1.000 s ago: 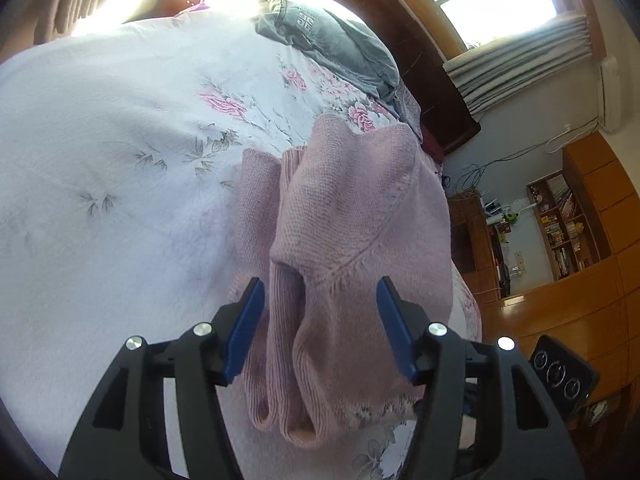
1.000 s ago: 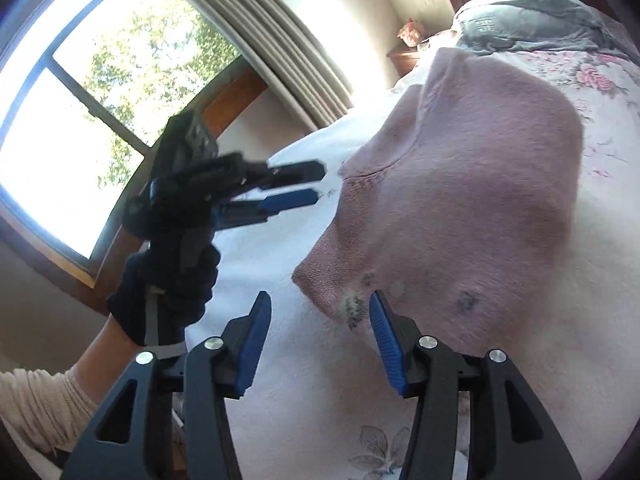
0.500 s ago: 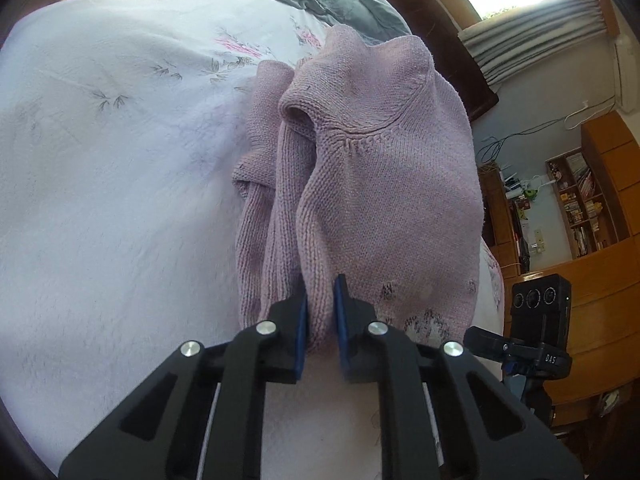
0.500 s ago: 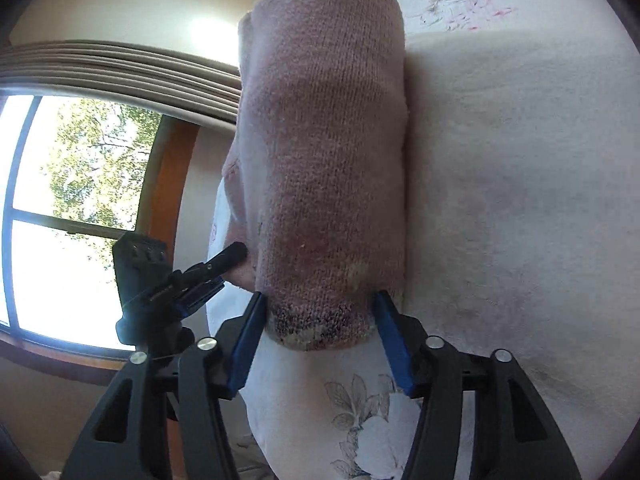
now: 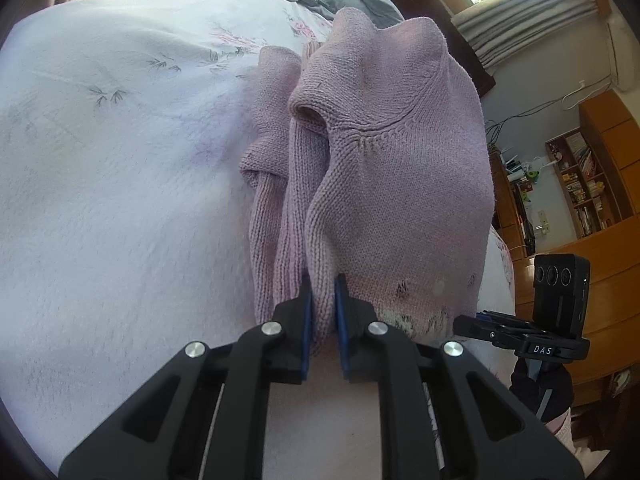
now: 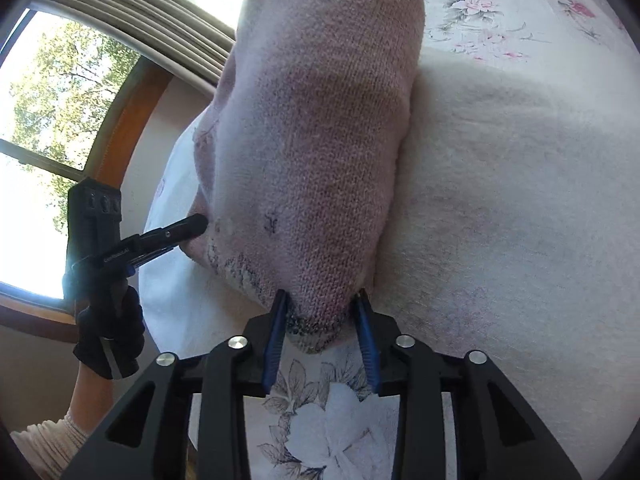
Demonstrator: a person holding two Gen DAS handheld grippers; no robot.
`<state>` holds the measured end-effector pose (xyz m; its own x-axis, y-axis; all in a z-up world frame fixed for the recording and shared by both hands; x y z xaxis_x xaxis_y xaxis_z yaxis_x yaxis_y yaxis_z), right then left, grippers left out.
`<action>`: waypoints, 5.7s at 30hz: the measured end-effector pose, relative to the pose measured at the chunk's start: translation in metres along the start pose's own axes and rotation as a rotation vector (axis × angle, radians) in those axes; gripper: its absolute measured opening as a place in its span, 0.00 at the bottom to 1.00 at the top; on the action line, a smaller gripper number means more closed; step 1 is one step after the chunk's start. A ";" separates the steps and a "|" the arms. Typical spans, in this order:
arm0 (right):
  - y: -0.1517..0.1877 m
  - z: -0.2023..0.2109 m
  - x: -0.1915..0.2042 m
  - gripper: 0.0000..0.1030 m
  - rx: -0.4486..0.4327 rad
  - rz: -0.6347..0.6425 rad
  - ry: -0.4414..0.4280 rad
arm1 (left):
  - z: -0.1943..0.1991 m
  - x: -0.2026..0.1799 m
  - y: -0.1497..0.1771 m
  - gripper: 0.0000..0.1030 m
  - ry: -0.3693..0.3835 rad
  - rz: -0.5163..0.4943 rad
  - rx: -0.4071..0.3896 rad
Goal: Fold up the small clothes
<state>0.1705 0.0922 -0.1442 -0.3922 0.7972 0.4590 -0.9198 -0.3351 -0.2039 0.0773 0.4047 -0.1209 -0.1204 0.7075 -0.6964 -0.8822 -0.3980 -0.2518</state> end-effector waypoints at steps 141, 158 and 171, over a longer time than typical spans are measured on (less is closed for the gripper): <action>0.170 0.135 -0.160 0.38 -0.229 -0.339 -0.376 | -0.127 -0.147 0.114 0.25 0.220 -0.135 0.197; 0.172 0.149 -0.139 0.51 -0.231 -0.292 -0.078 | -0.128 -0.142 0.136 0.40 0.231 -0.076 0.205; 0.171 0.199 -0.054 0.96 -0.324 -0.185 0.526 | -0.058 -0.198 0.138 0.84 -0.106 -0.187 0.071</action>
<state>0.0329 -0.1079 -0.0313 -0.0949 0.9946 0.0429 -0.8905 -0.0656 -0.4502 0.0060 0.1758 -0.0571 0.0047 0.8242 -0.5663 -0.9231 -0.2142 -0.3194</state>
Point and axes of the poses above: each gripper's, at about its wrist camera, not at the fingertips, and z roughly against the way its jaws point, x to its left, y to its underside, the point moved 1 cm from there along -z, roughly the way its jaws point, and after that the axes turned 6 degrees about y, right-handed, at the moved point
